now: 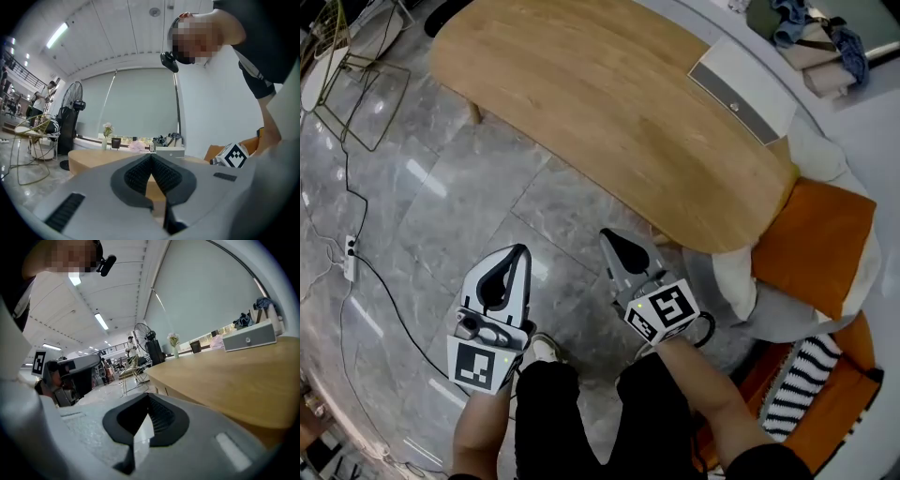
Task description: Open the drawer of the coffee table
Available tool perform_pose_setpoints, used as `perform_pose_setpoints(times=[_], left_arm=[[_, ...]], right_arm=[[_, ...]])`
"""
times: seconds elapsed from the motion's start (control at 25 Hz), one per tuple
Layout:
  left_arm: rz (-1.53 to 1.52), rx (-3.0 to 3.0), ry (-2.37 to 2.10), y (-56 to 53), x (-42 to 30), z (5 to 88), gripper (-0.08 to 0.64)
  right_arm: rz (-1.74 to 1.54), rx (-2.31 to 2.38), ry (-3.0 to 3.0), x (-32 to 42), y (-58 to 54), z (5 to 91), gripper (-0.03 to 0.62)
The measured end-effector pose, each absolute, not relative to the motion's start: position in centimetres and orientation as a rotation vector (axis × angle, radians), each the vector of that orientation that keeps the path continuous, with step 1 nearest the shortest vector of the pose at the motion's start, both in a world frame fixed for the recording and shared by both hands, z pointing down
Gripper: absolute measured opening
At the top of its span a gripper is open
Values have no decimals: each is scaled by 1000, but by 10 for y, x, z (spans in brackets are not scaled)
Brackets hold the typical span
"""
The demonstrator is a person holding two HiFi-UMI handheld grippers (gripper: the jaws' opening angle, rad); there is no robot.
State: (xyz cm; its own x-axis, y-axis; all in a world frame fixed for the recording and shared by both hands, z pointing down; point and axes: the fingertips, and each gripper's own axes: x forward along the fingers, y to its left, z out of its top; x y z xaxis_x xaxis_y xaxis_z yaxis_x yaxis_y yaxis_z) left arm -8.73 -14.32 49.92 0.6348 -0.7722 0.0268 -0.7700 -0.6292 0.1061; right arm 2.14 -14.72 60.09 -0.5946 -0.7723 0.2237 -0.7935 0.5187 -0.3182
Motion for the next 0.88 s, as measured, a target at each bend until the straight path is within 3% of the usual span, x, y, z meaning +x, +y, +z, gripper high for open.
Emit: perform_pose_setpoints(times=[0.16,0.4,0.88], left_arm=[[-5,2790,-1264,-151,-79,569,6],[-40,2877,-1242,-175,-69,635,6],[-94,2942,-1175,-196,-65,687,6]], right_arm=[[567,1376,-2705,22,-162,666,-5],[920,1304,-2758,16,-186,743,-5],[1016,1476,-3083,48,-220,764,-4]])
